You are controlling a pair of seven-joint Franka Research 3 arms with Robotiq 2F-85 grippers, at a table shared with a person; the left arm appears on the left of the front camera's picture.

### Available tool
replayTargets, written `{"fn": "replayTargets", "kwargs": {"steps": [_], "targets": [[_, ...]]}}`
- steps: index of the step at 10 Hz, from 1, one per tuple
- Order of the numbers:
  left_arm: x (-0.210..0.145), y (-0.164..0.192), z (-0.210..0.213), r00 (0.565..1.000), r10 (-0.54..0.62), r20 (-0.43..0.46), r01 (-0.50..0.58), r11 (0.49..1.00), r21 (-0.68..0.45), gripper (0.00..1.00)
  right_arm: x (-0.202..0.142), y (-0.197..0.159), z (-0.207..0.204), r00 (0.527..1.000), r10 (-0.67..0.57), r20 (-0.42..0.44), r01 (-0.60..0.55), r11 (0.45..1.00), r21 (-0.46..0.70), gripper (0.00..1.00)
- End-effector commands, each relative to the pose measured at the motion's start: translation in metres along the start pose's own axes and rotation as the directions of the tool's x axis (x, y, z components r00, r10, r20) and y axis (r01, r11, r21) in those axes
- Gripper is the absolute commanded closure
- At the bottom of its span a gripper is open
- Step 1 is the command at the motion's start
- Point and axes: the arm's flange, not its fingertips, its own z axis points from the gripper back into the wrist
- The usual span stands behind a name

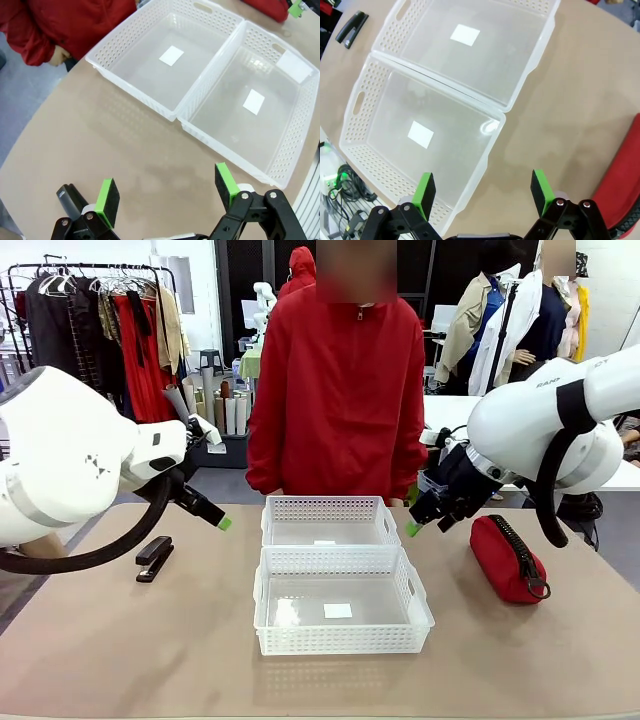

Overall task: Distribute items into two baskets.
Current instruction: Pick up the Pencil pouch that the person points to.

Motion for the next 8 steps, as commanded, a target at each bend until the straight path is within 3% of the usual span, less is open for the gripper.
{"fn": "replayTargets", "kwargs": {"steps": [1, 4, 5, 8], "targets": [[-0.001, 0.001, -0.001, 1.0, 0.013, -0.003, -0.013, 1.0, 0.004, 0.0, -0.002, -0.002, 0.001, 1.0, -0.009, 0.005, 0.009, 1.0, 0.005, 0.0], [0.0, -0.001, 0.0, 1.0, 0.002, 0.0, -0.002, 1.0, 0.0, 0.0, -0.002, -0.002, 0.001, 1.0, -0.009, 0.005, 0.009, 1.0, 0.005, 0.0], [0.006, 0.0, 0.002, 0.995, -0.08, -0.052, 0.079, 0.996, -0.029, 0.0, 0.0, -0.001, 0.0, 1.0, -0.001, 0.0, 0.001, 1.0, -0.004, 0.0], [0.02, 0.007, 0.014, 0.97, -0.092, -0.226, 0.054, 0.984, -0.17, 0.0, 0.018, -0.004, 0.014, 0.993, -0.116, 0.0, 0.114, 0.978, 0.174, 0.0]]}}
